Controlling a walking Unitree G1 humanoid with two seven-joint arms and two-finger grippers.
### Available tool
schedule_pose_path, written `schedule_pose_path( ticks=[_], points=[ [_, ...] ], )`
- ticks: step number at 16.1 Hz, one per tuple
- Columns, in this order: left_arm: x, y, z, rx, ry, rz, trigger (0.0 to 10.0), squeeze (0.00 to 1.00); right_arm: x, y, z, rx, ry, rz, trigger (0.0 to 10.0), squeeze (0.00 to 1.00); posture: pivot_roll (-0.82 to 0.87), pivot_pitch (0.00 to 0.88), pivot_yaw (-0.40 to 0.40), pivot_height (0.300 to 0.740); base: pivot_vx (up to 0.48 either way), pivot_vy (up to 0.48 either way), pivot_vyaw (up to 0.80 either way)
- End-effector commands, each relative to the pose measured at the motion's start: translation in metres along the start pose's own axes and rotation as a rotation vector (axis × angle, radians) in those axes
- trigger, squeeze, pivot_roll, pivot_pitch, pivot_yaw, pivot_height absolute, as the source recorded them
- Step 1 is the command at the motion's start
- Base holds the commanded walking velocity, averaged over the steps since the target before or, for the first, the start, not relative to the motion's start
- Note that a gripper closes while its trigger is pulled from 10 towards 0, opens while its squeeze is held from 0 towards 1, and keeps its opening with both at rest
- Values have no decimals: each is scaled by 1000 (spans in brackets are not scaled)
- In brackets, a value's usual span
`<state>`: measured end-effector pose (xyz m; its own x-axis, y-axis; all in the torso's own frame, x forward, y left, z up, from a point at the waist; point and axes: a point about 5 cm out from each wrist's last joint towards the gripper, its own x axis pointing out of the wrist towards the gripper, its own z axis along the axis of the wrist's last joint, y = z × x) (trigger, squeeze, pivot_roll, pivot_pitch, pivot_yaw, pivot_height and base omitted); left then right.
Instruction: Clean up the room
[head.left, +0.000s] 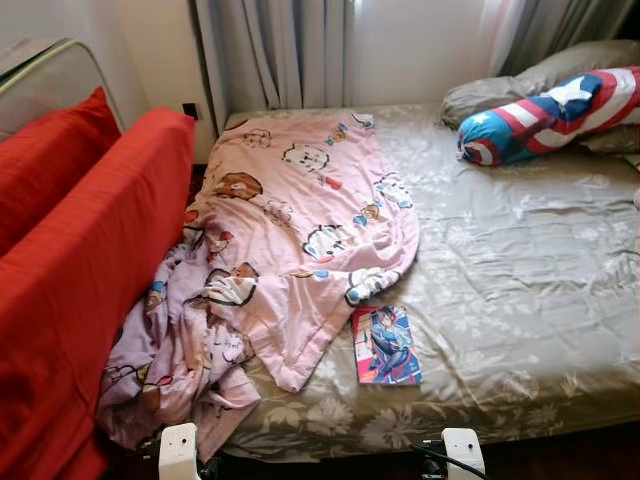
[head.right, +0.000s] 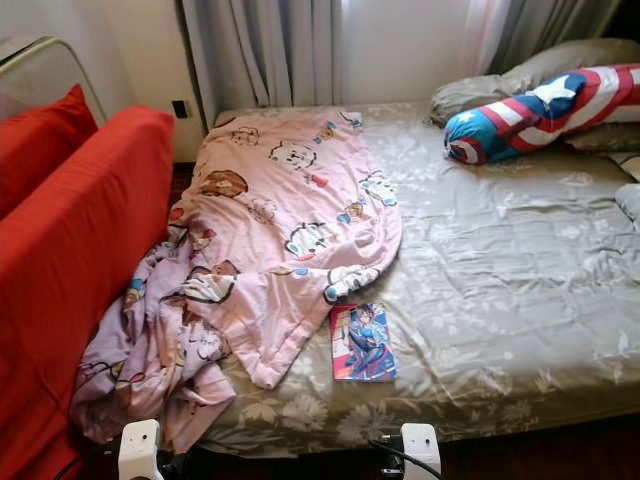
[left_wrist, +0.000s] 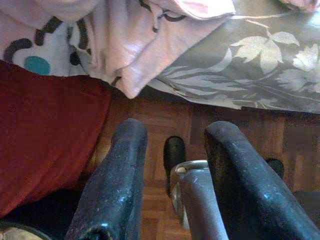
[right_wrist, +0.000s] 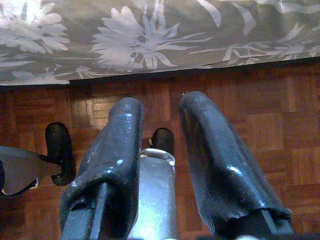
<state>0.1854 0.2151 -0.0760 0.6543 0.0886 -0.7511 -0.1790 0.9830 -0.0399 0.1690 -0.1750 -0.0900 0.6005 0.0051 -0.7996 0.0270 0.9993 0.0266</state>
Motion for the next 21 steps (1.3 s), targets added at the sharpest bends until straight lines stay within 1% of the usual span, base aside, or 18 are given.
schedule_pose_path(
  ticks=[1,3,10,14,16,21],
  points=[
    [0,-2,-2,18,2,-9,10000,0,-1,-3,-2,0,10,-5,10000,0,-4,48,7,740,0,-465,0],
    [0,-2,0,16,0,-8,10000,0,-1,-3,-2,-2,11,-3,10000,0,-4,49,6,740,0,-437,0],
    [0,-1,0,6,-1,-5,10000,0,0,-2,-1,-11,11,1,10000,0,-5,52,6,740,0,0,0],
    [0,-2,-1,2,-1,-5,10000,0,0,-3,-1,-27,7,5,10000,0,-5,52,3,740,0,0,669],
    [0,-2,0,0,-1,-5,10000,0,0,-3,-1,-8,8,0,10000,0,-6,51,2,740,0,0,0],
    [0,-2,-2,-12,2,-6,10000,0,0,-3,-1,-25,9,6,10000,0,-8,51,-2,740,0,0,0]
  ],
)
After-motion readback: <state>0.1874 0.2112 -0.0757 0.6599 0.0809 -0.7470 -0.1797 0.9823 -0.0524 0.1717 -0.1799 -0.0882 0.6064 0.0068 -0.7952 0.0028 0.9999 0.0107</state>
